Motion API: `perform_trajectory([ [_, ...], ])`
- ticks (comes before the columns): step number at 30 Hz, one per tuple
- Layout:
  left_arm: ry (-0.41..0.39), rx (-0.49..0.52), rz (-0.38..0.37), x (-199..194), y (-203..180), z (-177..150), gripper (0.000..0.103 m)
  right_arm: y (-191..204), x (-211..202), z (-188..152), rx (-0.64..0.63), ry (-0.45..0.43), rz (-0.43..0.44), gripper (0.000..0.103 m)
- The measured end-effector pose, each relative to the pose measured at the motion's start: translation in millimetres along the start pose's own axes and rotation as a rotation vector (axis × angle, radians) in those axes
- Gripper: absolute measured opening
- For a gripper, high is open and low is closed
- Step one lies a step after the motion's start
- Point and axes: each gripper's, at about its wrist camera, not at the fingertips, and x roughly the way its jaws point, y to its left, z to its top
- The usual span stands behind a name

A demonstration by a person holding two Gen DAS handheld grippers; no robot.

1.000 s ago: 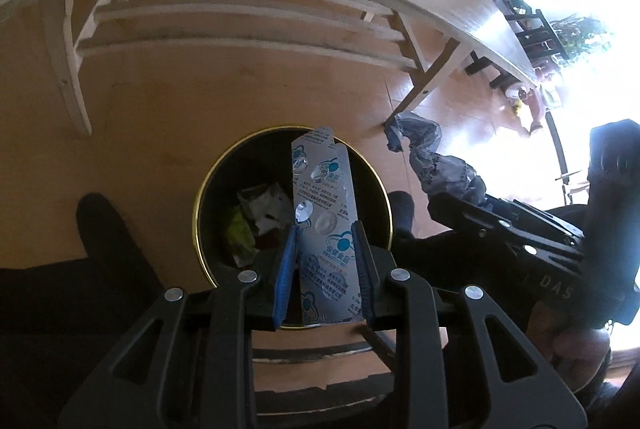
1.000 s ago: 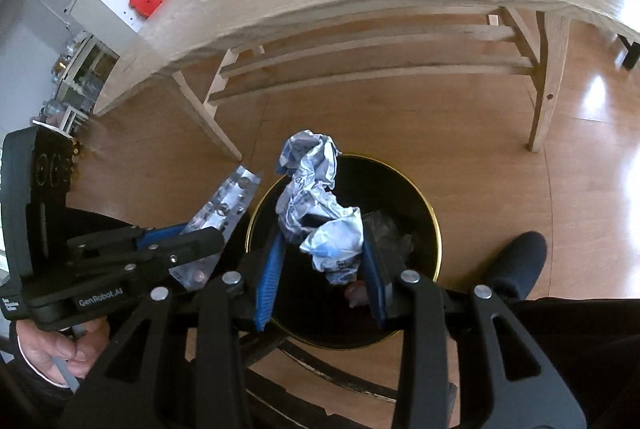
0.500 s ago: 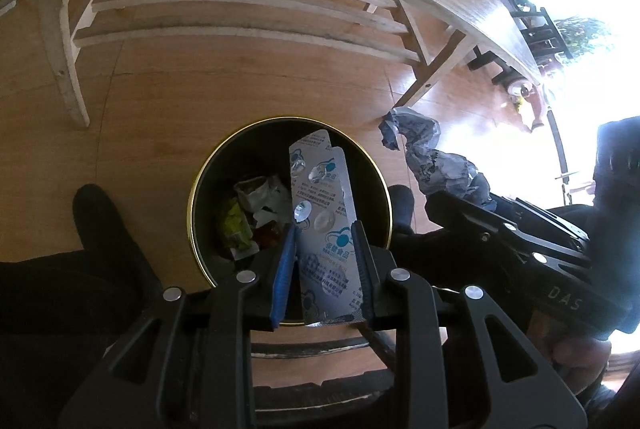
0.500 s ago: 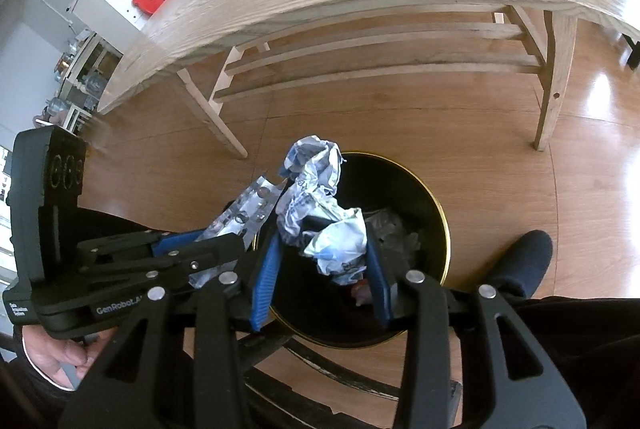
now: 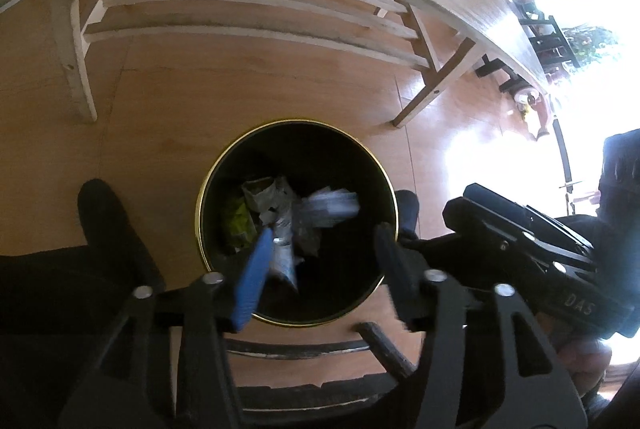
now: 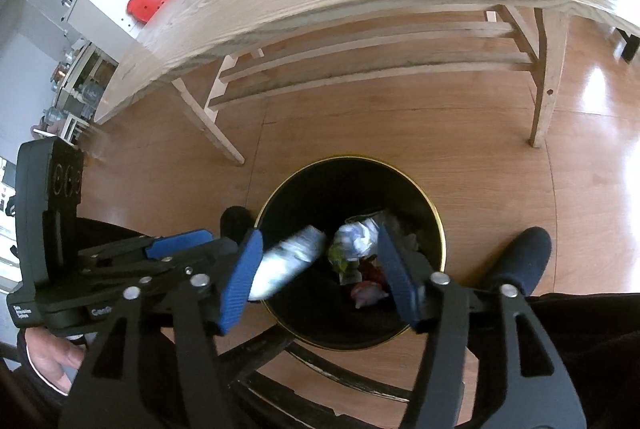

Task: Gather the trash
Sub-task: 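Open both tools to drop the card and foil into the bin, then grasp the green-white toy car with the left tool while the right tool grasps the red ribbon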

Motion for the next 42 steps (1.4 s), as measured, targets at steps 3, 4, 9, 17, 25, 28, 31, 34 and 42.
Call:
perform_trajectory([
  [3, -0.008, -0.001, 0.002, -1, 0, 0, 0.069, -1, 0, 0, 0.002, -0.003, -0.002, 0.063],
  [4, -0.01, -0.002, 0.003, -1, -1, 0, 0.073, -2, -1, 0, 0.005, -0.006, -0.003, 0.065],
  [9, -0.051, 0.021, 0.037, -11, -2, 4, 0.077, -7, -11, 5, 0.03, -0.045, -0.016, 0.068],
  [17, -0.255, 0.174, 0.14, -72, -34, 74, 0.084, 6, -65, 84, -0.026, -0.226, -0.048, 0.072],
  [25, -0.478, 0.276, 0.268, -88, -58, 214, 0.089, -4, -72, 221, -0.05, -0.381, -0.112, 0.074],
  [28, -0.481, 0.33, 0.26, -68, -64, 264, 0.09, -25, -52, 272, -0.016, -0.358, -0.084, 0.074],
  [31, -0.475, 0.363, 0.293, -42, -61, 308, 0.091, -35, -29, 309, -0.028, -0.345, -0.098, 0.074],
  [34, -0.44, 0.333, 0.28, -15, -53, 346, 0.091, -50, -2, 342, -0.057, -0.334, -0.161, 0.074],
  [42, -0.371, 0.446, 0.311, 36, -43, 403, 0.091, -90, 68, 425, -0.178, -0.235, -0.26, 0.074],
])
